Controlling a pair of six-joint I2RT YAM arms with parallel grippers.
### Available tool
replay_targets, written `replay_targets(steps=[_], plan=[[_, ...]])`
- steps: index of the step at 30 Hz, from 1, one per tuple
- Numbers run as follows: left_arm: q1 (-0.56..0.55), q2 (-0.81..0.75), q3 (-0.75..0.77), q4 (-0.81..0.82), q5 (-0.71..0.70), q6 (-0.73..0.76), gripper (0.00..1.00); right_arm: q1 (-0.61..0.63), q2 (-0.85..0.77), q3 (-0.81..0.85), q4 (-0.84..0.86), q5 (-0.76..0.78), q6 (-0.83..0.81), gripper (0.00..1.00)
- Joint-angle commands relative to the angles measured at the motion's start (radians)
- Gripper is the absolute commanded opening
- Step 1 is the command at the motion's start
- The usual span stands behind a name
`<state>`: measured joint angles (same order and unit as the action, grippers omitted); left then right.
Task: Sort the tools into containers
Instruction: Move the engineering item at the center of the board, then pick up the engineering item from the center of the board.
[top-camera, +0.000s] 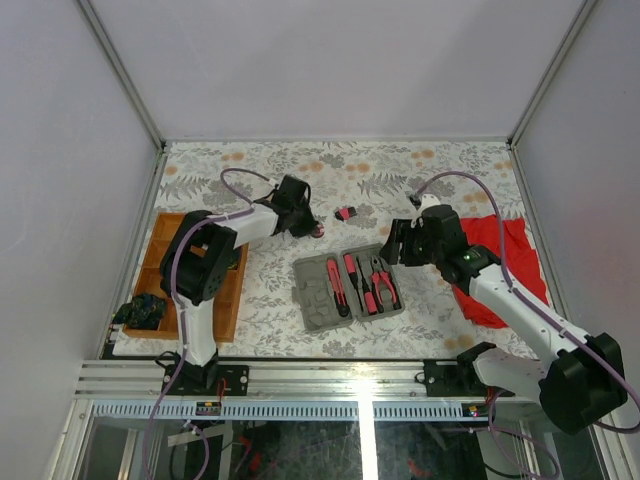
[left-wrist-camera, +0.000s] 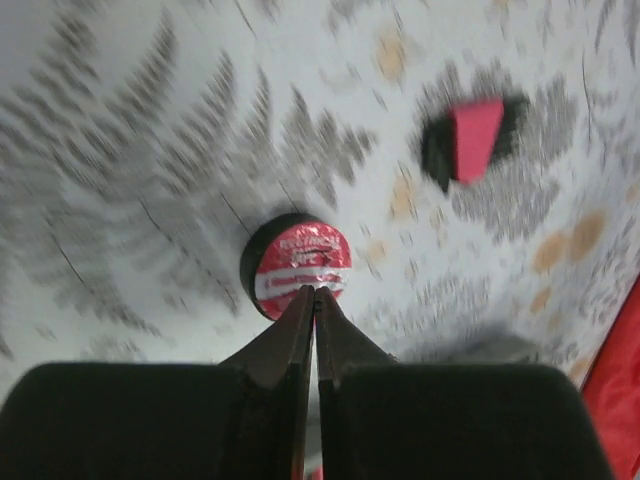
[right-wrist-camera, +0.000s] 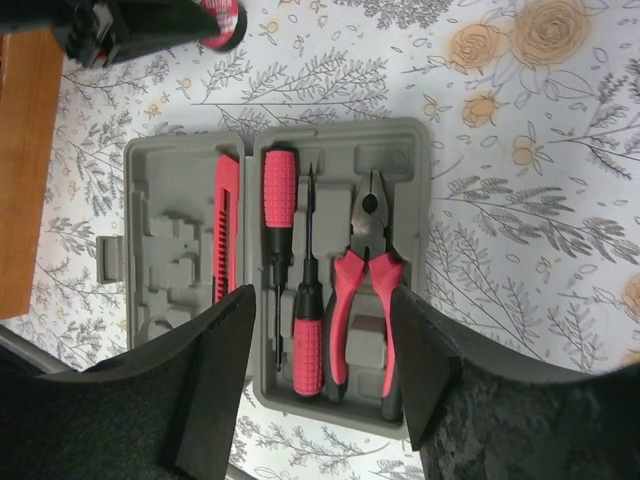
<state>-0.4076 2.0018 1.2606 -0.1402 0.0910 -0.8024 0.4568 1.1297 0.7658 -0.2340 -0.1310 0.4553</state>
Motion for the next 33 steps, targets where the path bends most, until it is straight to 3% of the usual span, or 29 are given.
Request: replay_targets(steps=[1, 11, 19, 33], plan=[[-0.052, -0.131, -0.036, -0.061, -0.093, 0.048, 0.0, -0.006, -0.065, -0.011, -0.028, 0.042, -0.003, 0.66], [-0.046, -0.372, -0.08, -0.166, -0.167, 0.108, 0.02, -0.007, -0.021, 0.022, -0.017, 0.071, -0.041, 0.82], [0.072, -0.581, -0.226, -0.219, -0.049, 0.143, 0.05, 0.01, 0.204, 0.164, 0.008, 0.019, -0.051, 0.85], [0.128, -0.816, -0.38, -0.34, -0.05, 0.295, 0.34, 0.229, 0.696, 0.556, -0.018, 0.131, -0.078, 0.86]])
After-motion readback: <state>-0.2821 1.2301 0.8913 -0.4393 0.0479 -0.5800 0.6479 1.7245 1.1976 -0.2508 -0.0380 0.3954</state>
